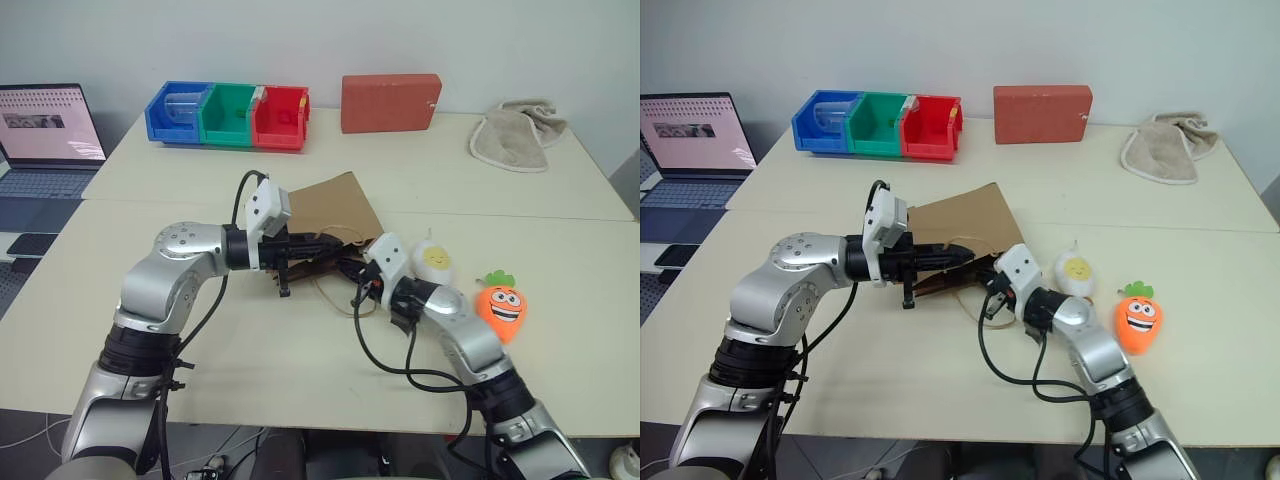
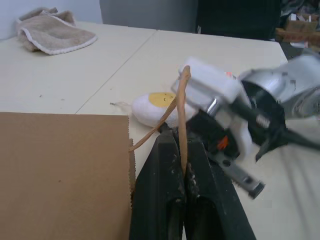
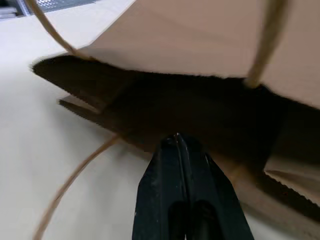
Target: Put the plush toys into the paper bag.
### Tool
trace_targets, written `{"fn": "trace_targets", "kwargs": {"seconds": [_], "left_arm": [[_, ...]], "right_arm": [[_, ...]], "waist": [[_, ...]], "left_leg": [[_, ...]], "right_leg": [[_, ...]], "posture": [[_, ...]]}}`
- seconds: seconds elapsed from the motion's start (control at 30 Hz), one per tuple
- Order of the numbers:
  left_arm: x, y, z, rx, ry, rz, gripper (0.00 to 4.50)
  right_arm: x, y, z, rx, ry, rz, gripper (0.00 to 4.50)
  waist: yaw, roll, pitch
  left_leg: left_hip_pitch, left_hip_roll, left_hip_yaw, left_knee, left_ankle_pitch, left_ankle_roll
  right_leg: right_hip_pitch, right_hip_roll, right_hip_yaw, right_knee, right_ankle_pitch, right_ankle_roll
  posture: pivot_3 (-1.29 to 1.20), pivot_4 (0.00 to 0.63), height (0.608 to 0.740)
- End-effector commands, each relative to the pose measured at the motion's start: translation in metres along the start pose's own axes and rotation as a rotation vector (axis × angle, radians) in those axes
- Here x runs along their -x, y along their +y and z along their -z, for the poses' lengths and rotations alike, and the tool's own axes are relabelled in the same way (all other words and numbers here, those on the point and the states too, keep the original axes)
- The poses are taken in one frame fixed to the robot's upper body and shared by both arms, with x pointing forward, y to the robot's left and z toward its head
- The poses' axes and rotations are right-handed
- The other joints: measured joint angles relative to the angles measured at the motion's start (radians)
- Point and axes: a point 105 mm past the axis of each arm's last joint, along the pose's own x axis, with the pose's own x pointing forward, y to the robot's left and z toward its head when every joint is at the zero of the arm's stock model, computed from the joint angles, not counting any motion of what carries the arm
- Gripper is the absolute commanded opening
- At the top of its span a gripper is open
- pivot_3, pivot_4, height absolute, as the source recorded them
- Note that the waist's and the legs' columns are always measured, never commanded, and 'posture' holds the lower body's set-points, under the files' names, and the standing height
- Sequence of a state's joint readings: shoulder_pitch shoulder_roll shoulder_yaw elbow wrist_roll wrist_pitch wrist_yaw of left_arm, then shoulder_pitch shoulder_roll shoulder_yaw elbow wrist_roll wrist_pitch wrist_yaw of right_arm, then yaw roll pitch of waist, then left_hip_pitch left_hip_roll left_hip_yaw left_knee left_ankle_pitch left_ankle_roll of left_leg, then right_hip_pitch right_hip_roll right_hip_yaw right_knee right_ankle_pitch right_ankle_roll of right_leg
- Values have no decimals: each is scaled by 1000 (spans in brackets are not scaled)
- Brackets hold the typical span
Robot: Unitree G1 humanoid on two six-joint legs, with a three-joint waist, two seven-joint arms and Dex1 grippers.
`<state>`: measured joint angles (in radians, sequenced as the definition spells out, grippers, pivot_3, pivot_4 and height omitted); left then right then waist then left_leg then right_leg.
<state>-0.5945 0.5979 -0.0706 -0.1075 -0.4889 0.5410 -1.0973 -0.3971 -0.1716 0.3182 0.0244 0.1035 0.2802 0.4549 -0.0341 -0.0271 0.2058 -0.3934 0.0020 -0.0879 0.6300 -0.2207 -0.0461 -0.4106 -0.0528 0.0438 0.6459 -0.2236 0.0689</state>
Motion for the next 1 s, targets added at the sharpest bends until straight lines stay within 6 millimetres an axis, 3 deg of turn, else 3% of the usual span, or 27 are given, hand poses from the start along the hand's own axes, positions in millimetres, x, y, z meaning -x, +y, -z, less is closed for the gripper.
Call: {"fn": "trace_targets", "kwargs": {"seconds": [0.03, 0.2, 0.43, 0.67, 0.83, 1.0], "left_arm": [[4, 3, -19, -25, -50, -18, 0], [6, 5, -29, 18, -92, -30, 0], [9, 10, -48, 58, -157, -45, 0], [26, 32, -81, -87, -183, -149, 0], [46, 58, -121, -243, -245, -284, 0], [52, 64, -133, -316, -256, -310, 0]], "right_arm": [[-11, -5, -9, 51, -72, 93, 21], [-21, -12, 3, 69, -56, 185, 21], [-27, -7, 25, -27, 50, 181, 21], [-27, -7, 30, -71, 98, 194, 21], [-26, -9, 32, -68, 116, 198, 21], [-25, -11, 31, -62, 123, 201, 21]], "waist": [[-1, 0, 0], [-1, 0, 0], [-9, 0, 0], [-13, 0, 0], [-13, -1, -1], [-15, -1, -1]], "left_leg": [[0, 0, 0, 0, 0, 0], [0, 0, 0, 0, 0, 0], [1, 0, 0, 0, 0, 0], [3, 1, -1, 0, 0, 0], [3, 1, -1, 0, 0, 0], [3, 1, -1, -1, 0, 0]], "right_leg": [[0, 0, 0, 0, 0, 0], [0, 0, 0, 0, 1, -1], [0, 0, 0, 1, 1, -2], [2, 1, 0, 1, 1, -2], [2, 2, 0, 0, 1, -2], [2, 2, 0, 0, 1, -2]], "posture": [[0, 150, 740], [0, 150, 740], [0, 150, 740], [0, 150, 740], [0, 150, 740], [0, 150, 740]]}}
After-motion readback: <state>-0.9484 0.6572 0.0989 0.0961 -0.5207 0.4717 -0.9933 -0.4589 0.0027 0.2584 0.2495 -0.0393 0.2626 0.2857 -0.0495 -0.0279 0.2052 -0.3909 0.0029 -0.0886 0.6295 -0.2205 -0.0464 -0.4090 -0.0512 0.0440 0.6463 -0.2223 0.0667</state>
